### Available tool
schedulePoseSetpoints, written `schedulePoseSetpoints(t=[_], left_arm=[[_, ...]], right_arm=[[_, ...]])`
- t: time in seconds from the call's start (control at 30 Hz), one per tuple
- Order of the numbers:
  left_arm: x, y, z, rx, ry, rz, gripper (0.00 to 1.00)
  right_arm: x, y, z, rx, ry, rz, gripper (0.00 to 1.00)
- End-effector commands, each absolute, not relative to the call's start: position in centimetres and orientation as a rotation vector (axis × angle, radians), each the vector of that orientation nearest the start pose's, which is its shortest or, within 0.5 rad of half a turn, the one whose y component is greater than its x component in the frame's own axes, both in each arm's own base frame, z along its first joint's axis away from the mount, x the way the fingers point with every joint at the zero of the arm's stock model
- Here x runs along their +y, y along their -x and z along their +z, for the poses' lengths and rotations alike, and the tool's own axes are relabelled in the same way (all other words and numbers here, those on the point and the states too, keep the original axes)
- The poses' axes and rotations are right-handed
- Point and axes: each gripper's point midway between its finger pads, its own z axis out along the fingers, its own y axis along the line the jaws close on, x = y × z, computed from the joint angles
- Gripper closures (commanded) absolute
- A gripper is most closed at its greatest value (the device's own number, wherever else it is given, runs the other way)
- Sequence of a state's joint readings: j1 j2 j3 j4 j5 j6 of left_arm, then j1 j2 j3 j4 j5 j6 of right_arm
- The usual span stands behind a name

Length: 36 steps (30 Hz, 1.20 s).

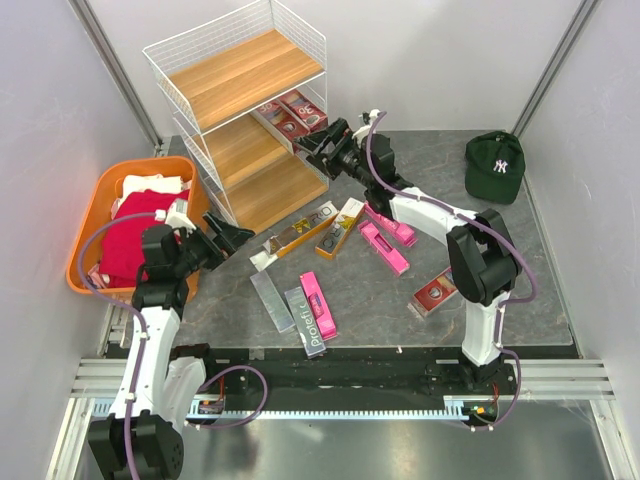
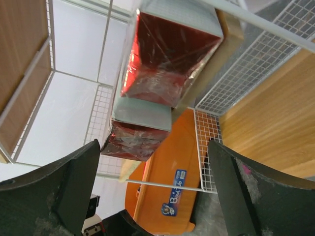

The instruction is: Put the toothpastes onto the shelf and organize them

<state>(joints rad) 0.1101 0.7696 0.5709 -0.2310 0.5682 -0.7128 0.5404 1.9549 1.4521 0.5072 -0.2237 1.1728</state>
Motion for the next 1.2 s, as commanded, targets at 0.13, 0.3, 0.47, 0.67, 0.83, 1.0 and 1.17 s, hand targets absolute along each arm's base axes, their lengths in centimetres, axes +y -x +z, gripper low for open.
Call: schedulePoseSetpoints(t=[0.13, 0.3, 0.47, 0.67, 0.83, 1.0, 1.17], left_arm=[[-9.3, -27.0, 19.9, 1.969, 0.401, -0.981, 0.0], [-9.4, -27.1, 20.2, 1.957, 0.381, -0.988, 0.0], [-10.0, -27.3, 21.6, 1.939, 0.293, -0.977, 0.0], [-13.5, -27.8, 22.3, 1.969, 0.161, -0.913, 0.03], [-19.3, -28.4, 21.7, 2.045, 0.031, -0.878, 0.03], [-26.3, -28.0, 20.2, 2.116, -0.159, -0.874, 0.03], [-35.2, -28.0, 17.3, 2.164, -0.36, -0.879, 0.03]], right_arm=[[35.7, -45.0, 32.6, 1.657, -0.26, 1.494, 0.02], [34.0, -43.6, 33.0, 1.686, -0.251, 1.457, 0.02], [30.8, -42.3, 33.0, 1.727, -0.219, 1.291, 0.02], [24.6, -41.1, 30.6, 1.8, -0.282, 1.029, 0.02], [19.7, -40.7, 29.8, 1.817, -0.323, 0.888, 0.02], [14.3, -41.2, 28.4, 1.835, -0.418, 0.829, 0.02], [11.1, -40.9, 28.2, 1.815, -0.477, 0.817, 0.02]])
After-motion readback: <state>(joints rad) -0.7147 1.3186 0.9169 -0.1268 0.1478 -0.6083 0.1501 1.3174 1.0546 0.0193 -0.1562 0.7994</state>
